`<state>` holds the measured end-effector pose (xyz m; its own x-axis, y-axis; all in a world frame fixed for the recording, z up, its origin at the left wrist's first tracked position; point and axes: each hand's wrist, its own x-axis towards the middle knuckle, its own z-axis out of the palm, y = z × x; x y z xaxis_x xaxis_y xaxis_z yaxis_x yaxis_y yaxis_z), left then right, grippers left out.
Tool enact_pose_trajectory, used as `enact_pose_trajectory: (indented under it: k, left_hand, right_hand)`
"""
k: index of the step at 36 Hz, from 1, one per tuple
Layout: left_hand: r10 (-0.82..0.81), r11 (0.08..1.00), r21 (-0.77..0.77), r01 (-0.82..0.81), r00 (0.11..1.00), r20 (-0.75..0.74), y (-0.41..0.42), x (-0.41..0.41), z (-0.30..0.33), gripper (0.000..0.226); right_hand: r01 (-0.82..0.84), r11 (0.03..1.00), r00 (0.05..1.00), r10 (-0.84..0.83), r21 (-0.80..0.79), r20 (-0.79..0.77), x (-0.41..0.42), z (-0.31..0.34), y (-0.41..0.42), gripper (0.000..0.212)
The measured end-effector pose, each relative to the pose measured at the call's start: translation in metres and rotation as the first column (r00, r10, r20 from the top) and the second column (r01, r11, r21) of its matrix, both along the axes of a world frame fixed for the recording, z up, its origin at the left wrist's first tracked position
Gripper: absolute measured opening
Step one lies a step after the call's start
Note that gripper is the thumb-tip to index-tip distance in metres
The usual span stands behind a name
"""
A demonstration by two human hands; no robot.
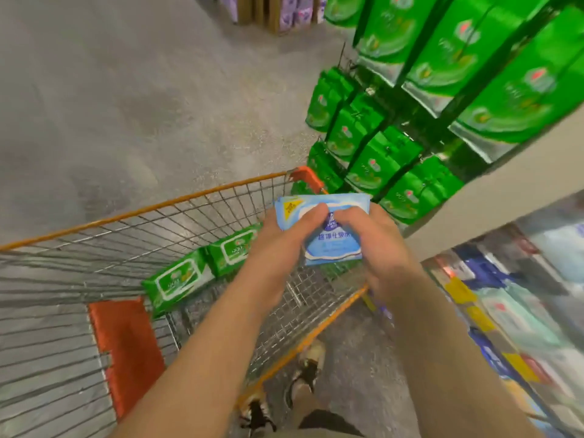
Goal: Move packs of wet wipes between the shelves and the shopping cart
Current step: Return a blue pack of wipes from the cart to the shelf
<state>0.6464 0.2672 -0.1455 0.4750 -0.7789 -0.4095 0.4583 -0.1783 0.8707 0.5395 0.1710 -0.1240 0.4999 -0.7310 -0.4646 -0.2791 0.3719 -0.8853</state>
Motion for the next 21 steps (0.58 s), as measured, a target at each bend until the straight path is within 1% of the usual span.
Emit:
enact_pose_trajectory:
  k: [3,4,5,8,9,12,13,16,17,19,21]
  left_hand:
    - [-0.055,0.994,-0.089,0.056,0.998,0.011,-0.009,-0.021,0.028,0.022]
    - [-0.069,0.992,-0.106,0.071,0.997,0.023,-0.013,-0.029,0.038,0.021]
    - [-0.083,0.989,-0.121,0.087,0.996,0.036,-0.017,-0.036,0.046,0.025]
    - [-0.121,0.976,-0.175,0.130,0.991,0.065,-0.030,-0.060,0.071,0.052]
    - [-0.140,0.969,-0.196,0.153,0.987,0.079,-0.036,-0.069,0.080,0.056]
    - [-0.172,0.948,-0.251,0.196,0.979,0.114,-0.051,-0.101,0.106,0.058]
    - [-0.181,0.940,-0.269,0.210,0.975,0.131,-0.057,-0.112,0.114,0.055]
    - [-0.231,0.894,-0.349,0.281,0.956,0.179,-0.072,-0.151,0.136,0.031]
    - [-0.241,0.880,-0.372,0.296,0.952,0.188,-0.077,-0.164,0.142,0.028]
    - [-0.273,0.849,-0.404,0.341,0.937,0.217,-0.089,-0.193,0.154,0.025]
    - [-0.320,0.809,-0.425,0.406,0.911,0.261,-0.102,-0.222,0.163,0.026]
  right_hand:
    - [0.083,0.996,0.996,-0.081,-0.040,0.049,-0.028,0.028,0.002,0.054]
    - [0.104,0.993,0.993,-0.100,-0.062,0.062,-0.037,0.037,0.003,0.048]
    - [0.131,0.988,0.989,-0.124,-0.086,0.081,-0.046,0.047,0.004,0.040]
    - [0.237,0.965,0.959,-0.214,-0.111,0.187,-0.076,0.075,0.004,0.020]
    - [0.265,0.957,0.947,-0.234,-0.121,0.220,-0.086,0.084,0.003,0.020]
    - [0.311,0.931,0.926,-0.252,-0.190,0.282,-0.119,0.106,-0.005,0.051]
    - [0.322,0.920,0.923,-0.253,-0.223,0.290,-0.130,0.112,-0.008,0.054]
    - [0.360,0.876,0.918,-0.270,-0.322,0.292,-0.168,0.131,-0.020,0.049]
    - [0.373,0.858,0.917,-0.282,-0.353,0.283,-0.182,0.136,-0.024,0.052]
    - [0.390,0.814,0.919,-0.317,-0.430,0.233,-0.212,0.146,-0.035,0.066]
    - [0.396,0.774,0.918,-0.354,-0.495,0.182,-0.246,0.154,-0.045,0.073]
